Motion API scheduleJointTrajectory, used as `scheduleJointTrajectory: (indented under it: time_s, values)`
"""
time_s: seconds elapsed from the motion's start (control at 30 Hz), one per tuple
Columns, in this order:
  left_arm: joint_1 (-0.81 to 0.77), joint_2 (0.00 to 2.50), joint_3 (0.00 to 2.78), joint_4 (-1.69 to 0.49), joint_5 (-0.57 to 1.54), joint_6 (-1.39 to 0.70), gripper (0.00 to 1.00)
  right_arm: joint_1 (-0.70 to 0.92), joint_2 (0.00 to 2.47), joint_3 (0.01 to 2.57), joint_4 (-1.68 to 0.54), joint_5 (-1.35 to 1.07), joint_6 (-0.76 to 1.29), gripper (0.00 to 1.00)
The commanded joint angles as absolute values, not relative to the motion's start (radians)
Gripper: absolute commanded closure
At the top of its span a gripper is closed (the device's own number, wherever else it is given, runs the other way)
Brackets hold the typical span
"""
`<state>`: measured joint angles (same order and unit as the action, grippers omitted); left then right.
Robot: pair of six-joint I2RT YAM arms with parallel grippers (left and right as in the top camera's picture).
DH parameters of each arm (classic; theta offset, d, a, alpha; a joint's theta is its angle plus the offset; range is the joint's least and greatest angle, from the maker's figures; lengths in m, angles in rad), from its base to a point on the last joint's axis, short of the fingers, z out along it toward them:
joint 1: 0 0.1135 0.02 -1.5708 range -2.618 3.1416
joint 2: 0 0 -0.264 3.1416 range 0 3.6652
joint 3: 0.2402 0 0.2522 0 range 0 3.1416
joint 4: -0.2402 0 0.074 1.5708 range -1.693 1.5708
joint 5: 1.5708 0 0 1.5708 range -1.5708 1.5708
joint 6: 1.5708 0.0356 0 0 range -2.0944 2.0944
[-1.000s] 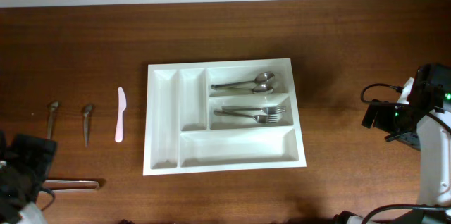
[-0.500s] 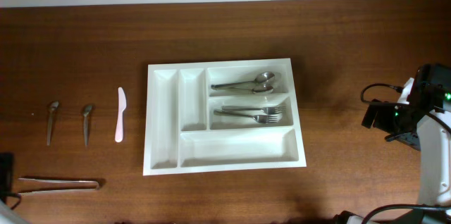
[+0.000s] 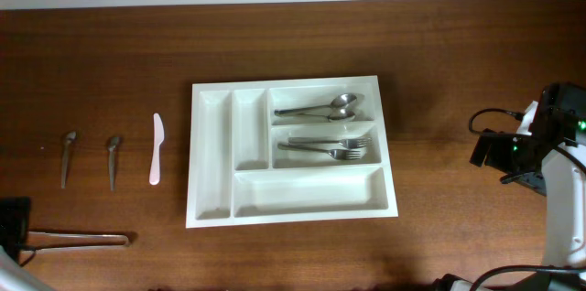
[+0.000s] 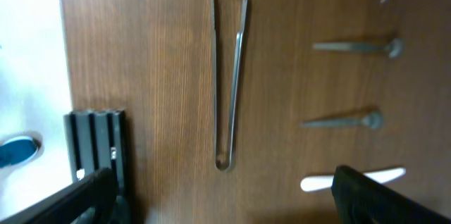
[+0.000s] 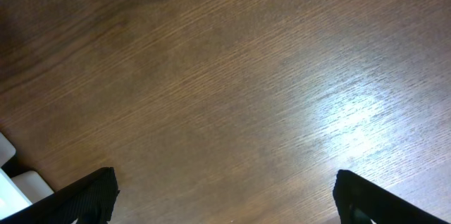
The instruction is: Pack container
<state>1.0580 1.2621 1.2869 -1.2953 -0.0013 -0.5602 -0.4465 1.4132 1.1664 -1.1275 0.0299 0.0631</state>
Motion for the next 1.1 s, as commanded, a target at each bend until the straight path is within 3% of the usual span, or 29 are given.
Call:
scheduleJointTrajectory:
  time_s: [0.0,0.7,1.07]
  values:
    - [1.064,1.269,1.195,-1.232,0.023,-0.525,0.01,-0.452,1.418,1.168,-1.125,0.046,0.059,0.01]
    - [1.064,1.6,1.097,-1.133,0.025,-0.525,0.01,-0.452,1.418,1.168,-1.125,0.046,0.059,0.01]
    - [1.064,1.621,1.096,-1.043,-0.022,-0.503,0.01,-0.452,1.418,1.168,-1.125,0.046,0.059,0.01]
